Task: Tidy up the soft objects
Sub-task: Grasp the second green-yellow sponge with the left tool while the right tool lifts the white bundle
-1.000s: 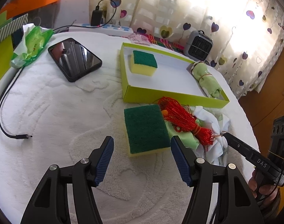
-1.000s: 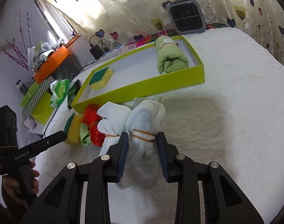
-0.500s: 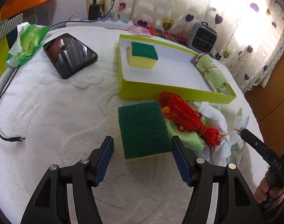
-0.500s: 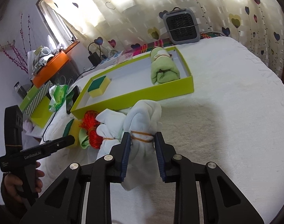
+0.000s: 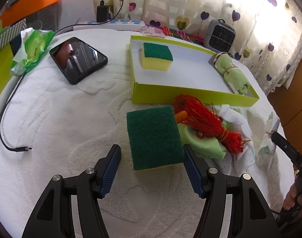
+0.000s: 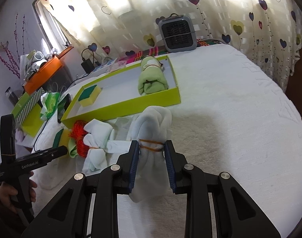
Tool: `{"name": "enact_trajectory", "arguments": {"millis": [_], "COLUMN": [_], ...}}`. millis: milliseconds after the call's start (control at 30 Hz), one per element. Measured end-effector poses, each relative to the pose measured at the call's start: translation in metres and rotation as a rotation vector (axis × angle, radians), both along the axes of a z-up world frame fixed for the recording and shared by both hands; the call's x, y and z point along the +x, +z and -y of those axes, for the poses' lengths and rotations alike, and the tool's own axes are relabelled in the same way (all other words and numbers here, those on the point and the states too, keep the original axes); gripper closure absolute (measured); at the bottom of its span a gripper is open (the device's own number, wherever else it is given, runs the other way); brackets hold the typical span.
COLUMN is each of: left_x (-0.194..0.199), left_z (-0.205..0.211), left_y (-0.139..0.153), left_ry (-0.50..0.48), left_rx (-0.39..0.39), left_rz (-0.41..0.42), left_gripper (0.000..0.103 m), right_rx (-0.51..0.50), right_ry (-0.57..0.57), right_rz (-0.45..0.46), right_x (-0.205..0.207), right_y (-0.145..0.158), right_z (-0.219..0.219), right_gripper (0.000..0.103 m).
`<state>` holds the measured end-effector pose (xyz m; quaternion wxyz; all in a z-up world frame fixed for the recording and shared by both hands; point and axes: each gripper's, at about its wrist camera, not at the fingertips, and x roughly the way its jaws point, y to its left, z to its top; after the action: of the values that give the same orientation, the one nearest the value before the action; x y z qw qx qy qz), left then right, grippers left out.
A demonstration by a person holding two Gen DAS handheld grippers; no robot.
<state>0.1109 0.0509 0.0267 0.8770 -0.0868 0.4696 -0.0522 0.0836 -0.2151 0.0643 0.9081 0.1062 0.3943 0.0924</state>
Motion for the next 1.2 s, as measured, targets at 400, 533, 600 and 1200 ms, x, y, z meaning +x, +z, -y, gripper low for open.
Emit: {"name": "enact_trajectory", "arguments": {"millis": [400,533,600,1200], "left_x": [0.001,0.002,0.001,-0.003], "left_z": [-0.001,-0.001,-0.001,-0.002], "left_y": [-0.001,-0.001,-0.001,0.001], "left_ry": [0.009,0.011,0.013,0.002], "left_rx": [0.001,-0.003,-0.004,-0.021], "left_rz": [-0.002,0.004,0.003,0.03], "left_gripper": [0.04,0.04,0.04,0.055], "right_rx": [-0.224,-0.243,-0.231,-0.145], "right_ry": [-0.006,0.002,0.0,-0.05], "right_rz": [-0.013,-0.016,-0.021,-0.08], "right_x": [0.006,0.009,0.009,0.014], "right_y": [-0.002,-0.007,-0.007,-0.019], "right_z": [-0.01,-0.015,-0.013,-0.002], "right_gripper": [0.075,0.072,0.072,0.048]}}
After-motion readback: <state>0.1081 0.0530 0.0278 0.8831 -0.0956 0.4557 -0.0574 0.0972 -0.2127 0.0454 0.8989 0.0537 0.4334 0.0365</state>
